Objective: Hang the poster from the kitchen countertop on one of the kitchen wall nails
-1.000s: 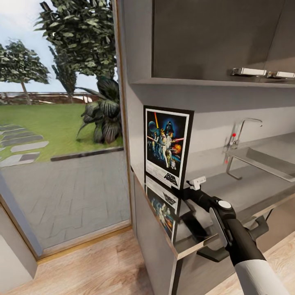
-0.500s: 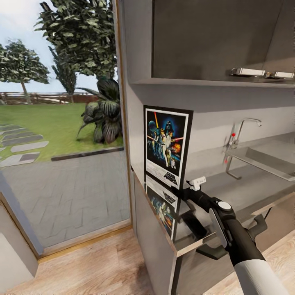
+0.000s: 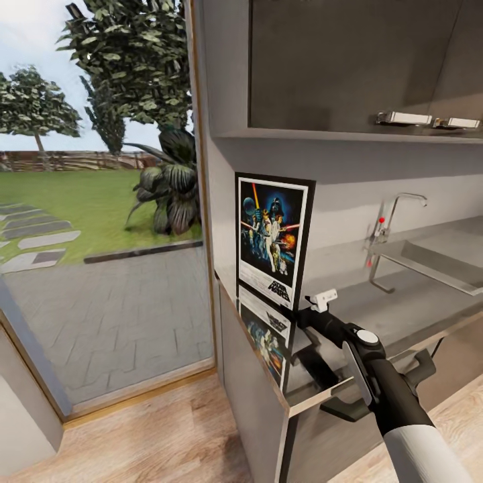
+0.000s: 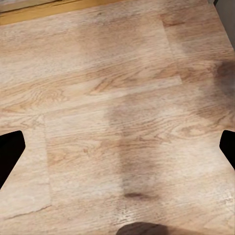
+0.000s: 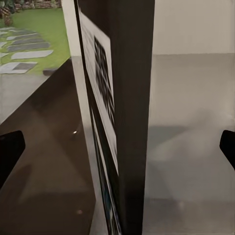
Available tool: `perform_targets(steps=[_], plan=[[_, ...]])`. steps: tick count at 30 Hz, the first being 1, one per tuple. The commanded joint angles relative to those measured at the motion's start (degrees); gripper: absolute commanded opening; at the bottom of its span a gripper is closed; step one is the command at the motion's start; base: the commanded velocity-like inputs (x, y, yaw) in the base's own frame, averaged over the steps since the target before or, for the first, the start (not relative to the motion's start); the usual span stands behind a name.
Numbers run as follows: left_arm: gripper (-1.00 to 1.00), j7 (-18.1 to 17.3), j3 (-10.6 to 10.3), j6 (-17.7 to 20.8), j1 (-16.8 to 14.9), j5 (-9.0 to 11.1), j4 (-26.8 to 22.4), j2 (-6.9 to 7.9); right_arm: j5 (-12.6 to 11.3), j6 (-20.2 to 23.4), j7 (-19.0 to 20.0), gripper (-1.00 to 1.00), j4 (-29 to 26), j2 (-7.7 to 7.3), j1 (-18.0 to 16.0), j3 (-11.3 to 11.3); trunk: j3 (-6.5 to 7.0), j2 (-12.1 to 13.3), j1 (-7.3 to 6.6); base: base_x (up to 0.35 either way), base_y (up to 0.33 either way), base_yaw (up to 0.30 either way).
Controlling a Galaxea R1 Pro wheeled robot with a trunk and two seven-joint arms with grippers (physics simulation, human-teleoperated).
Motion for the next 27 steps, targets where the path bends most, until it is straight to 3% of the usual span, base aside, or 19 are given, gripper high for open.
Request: perform_targets(steps=[1, 11, 16, 27], plan=[[1.0, -0.01, 0.03, -0.09, 0.02, 0.01, -0.05, -0.01, -0.21, 0.4, 0.08, 1.0, -0.05, -0.03, -0.03, 0.03, -0.05, -0.03, 0.0, 0.0, 0.0, 0.0], [1.0, -0.01, 0.03, -0.09, -0.01, 0.01, 0.02, -0.01, -0.14, 0.02, 0.07, 1.0, 0.92, -0.03, -0.03, 0.05, -0.05, -0.03, 0.0, 0.0, 0.0, 0.0], [1.0, -0.02, 0.03, -0.09, 0.01, 0.01, 0.03, -0.01, -0.14, -3.52, 0.07, 1.0, 2.48, -0.11, -0.03, 0.13, -0.05, -0.03, 0.0, 0.0, 0.0, 0.0], [1.0, -0.02, 0.03, -0.09, -0.02, 0.01, 0.03, -0.01, -0.14, -4.24, 0.08, 1.0, 2.93, -0.12, -0.03, 0.16, -0.05, -0.03, 0.0, 0.0, 0.0, 0.0]])
